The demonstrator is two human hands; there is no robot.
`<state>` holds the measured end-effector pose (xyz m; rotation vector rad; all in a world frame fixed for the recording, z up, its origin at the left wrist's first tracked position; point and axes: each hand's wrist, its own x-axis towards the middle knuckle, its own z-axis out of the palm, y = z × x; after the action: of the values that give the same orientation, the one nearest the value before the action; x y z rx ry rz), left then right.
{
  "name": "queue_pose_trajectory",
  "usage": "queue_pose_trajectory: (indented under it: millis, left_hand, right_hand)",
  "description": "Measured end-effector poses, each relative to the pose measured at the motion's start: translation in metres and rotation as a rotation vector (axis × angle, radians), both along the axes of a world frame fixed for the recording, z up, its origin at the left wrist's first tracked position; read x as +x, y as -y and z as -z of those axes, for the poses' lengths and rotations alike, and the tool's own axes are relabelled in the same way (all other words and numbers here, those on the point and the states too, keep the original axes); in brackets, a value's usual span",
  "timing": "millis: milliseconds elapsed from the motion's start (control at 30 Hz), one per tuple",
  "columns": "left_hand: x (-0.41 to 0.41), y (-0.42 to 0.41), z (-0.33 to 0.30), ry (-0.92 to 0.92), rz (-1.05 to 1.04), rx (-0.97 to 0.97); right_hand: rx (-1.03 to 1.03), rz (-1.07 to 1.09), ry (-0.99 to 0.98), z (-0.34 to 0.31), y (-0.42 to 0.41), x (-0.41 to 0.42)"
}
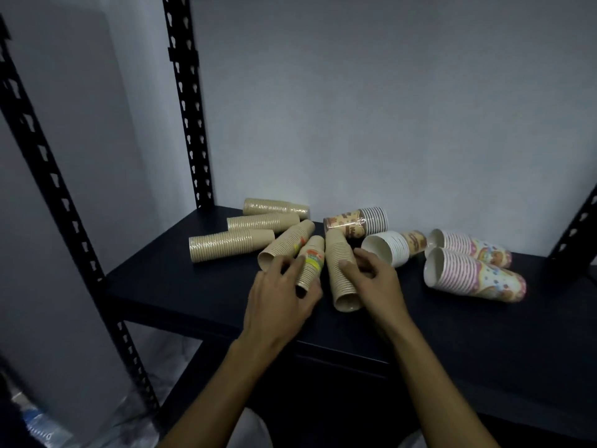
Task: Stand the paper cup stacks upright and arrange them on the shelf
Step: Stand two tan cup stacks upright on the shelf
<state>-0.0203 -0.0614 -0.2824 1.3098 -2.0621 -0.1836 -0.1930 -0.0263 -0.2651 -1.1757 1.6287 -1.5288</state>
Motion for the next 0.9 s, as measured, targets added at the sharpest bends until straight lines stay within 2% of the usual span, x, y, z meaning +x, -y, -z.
queue_pose_trajectory:
  millis: [167,233,367,533,667,900]
  left_hand:
    - [0.005,-0.014,0.003,-0.39,0.107,0.09]
    - [0.008,-0.016,-0.003,-0.467,0.144,0.192]
    - [0.014,-0.004,-0.007,-0.581,0.269,0.434]
    - [0.011,0.007,-0.011,-0.601,0.417,0.491]
    - [0.008,0.007,-0.006,-0.561,0.462,0.538]
    - [0.007,0.003,-0.001,-0.42,0.398,0.394]
  right_hand:
    - [0.016,-0.233,0.422,-0.001,-0.01,-0.011]
    - [-0.022,-0.29,0.49,0.0,-0.011,-0.015]
    - [-0.117,-0.278,0.279,-0.005,-0.01,-0.016]
    - [-0.166,-0.27,-0.028,-0.011,-0.001,-0.021]
    - [-0.198,-0.254,-0.056,0.001,-0.001,-0.021]
    - [-0.203,-0.309,-0.094,0.011,-0.003,-0.018]
